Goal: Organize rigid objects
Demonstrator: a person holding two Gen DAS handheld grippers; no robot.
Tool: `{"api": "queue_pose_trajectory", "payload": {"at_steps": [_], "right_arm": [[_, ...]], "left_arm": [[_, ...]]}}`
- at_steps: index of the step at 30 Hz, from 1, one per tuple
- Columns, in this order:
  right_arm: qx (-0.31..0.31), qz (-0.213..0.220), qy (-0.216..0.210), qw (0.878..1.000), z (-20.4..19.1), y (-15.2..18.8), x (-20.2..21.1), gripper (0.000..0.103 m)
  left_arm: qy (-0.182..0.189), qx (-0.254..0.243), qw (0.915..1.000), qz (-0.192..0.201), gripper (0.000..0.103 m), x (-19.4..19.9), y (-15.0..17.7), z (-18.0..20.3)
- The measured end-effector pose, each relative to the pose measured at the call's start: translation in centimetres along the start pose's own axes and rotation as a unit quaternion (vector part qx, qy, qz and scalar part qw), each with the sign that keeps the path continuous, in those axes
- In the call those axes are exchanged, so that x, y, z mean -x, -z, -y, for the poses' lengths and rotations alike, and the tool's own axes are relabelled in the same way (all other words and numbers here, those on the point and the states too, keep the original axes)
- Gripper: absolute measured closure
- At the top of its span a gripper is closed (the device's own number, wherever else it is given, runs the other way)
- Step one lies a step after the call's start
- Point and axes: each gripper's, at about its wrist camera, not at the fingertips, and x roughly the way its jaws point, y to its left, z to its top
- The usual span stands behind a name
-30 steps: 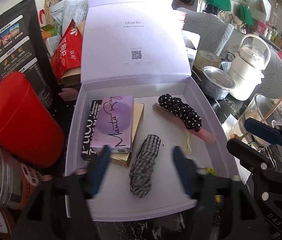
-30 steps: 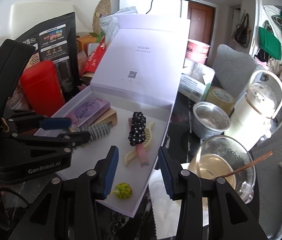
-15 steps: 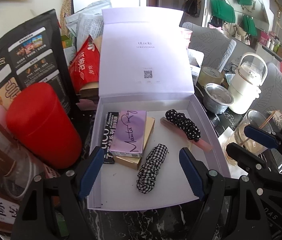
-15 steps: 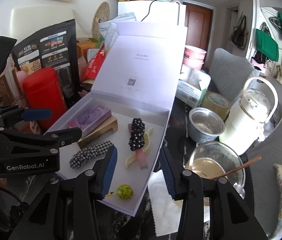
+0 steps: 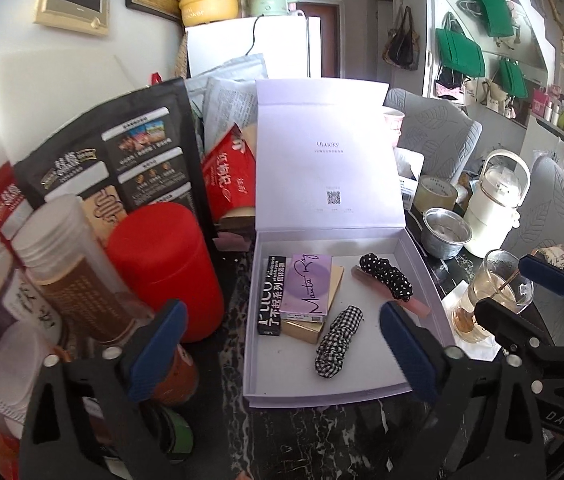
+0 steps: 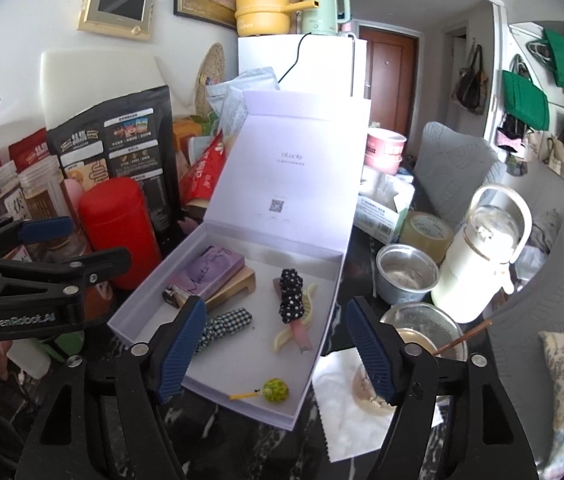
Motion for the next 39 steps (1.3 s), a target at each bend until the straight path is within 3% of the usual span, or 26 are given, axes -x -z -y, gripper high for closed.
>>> {"api": "queue_pose_trajectory", "payload": {"at_steps": [12, 39], "right_arm": [[-0.002, 0.018, -0.007, 1.000, -1.6, 0.4, 4.2, 0.020], [-0.044, -0.014, 0.000, 0.999, -3.5, 6.5, 8.5, 0.018]], "left_arm": [[-0.017, 0.005, 0.9996, 0.023, 0.002, 4.9, 1.6, -0.9], [-0.035, 0.021, 0.9992, -0.004, 0.002, 9.3, 8.4, -1.4]]}}
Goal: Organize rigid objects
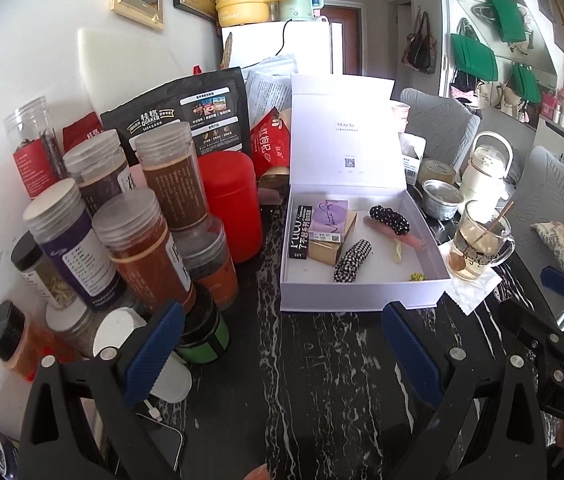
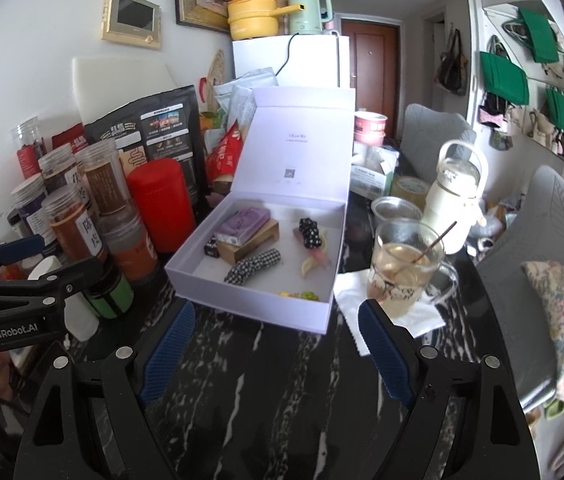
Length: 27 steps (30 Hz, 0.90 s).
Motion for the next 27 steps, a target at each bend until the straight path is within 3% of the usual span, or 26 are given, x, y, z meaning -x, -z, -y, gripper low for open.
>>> {"api": "queue_pose_trajectory", "payload": {"at_steps": [27], "right_arm": [[-0.009, -0.016, 0.009, 1.000, 0.3, 1.5, 0.2, 0.018]], "left_arm": [[0.013, -0.013, 0.9996, -0.019, 0.002, -0.1, 1.3, 0.8]]}}
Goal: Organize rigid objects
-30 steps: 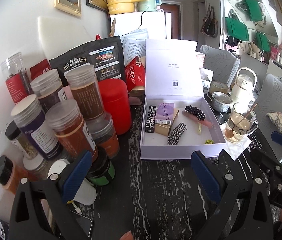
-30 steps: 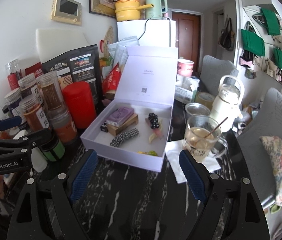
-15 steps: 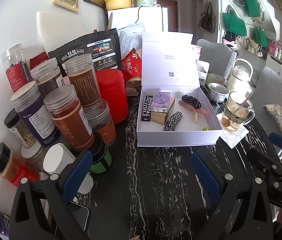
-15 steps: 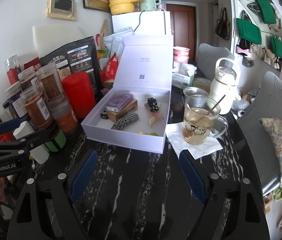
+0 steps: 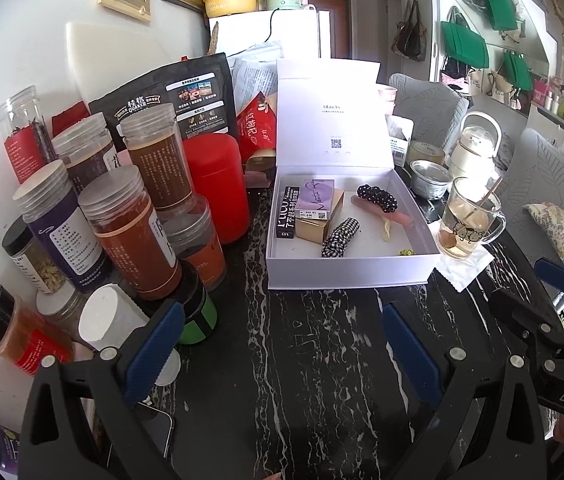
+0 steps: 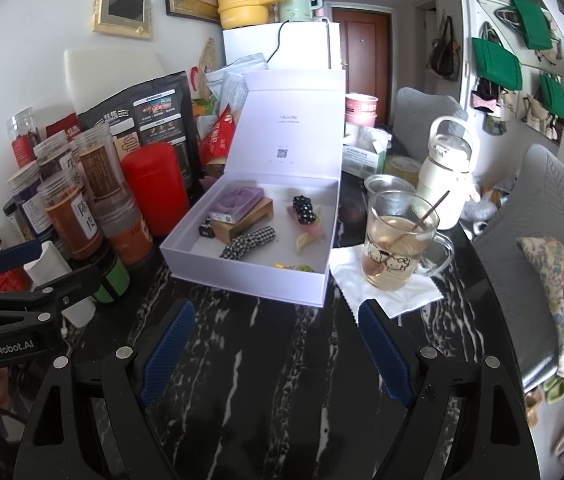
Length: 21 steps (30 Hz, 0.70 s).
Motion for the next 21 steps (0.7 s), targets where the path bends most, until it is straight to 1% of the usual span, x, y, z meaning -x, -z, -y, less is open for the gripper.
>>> {"api": "queue_pose_trajectory", "payload": {"at_steps": [21], "right_arm": [[0.000, -0.001, 0.001, 1.000, 0.14, 0.15, -0.20, 0.018]], "left_arm": [[0.008, 0.003, 0.9999, -0.013, 0.002, -0.58, 0.20, 0.00]]}}
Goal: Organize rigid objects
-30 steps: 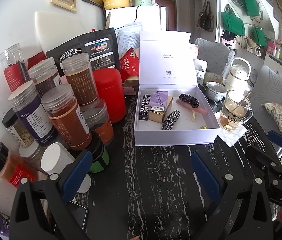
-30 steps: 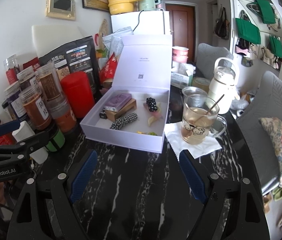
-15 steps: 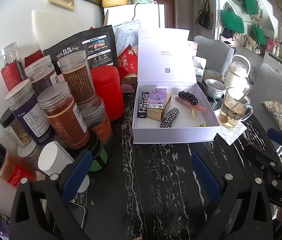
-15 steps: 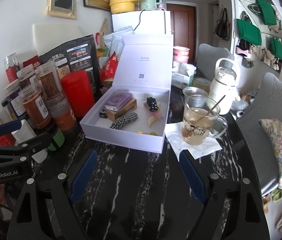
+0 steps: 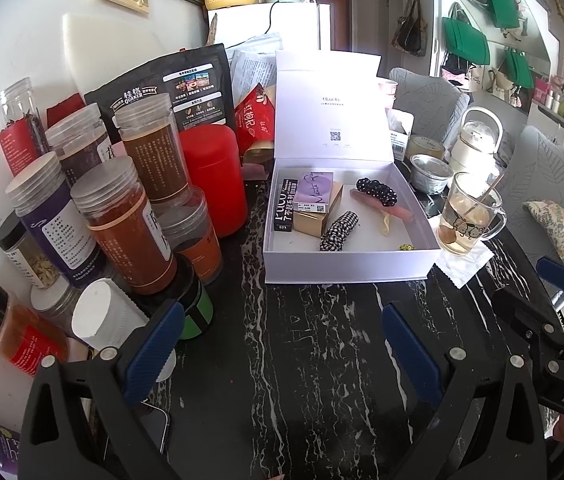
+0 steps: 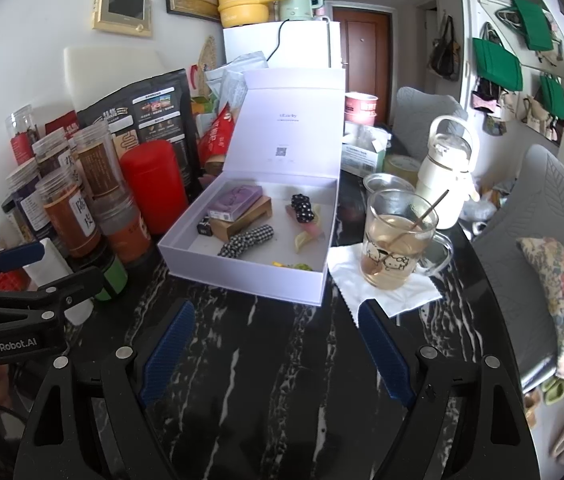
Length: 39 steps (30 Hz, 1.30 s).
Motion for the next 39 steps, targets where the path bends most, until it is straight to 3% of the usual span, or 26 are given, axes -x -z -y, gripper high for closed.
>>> {"api": "queue_pose_trajectory", "payload": {"at_steps": [39], "right_arm": [[-0.006, -0.005, -0.010, 1.000, 0.72, -0.07, -0.47, 0.018]], "left_arm": [[0.006, -0.006, 0.9999, -0.007, 0.002, -0.23, -0.10, 0.57]]}}
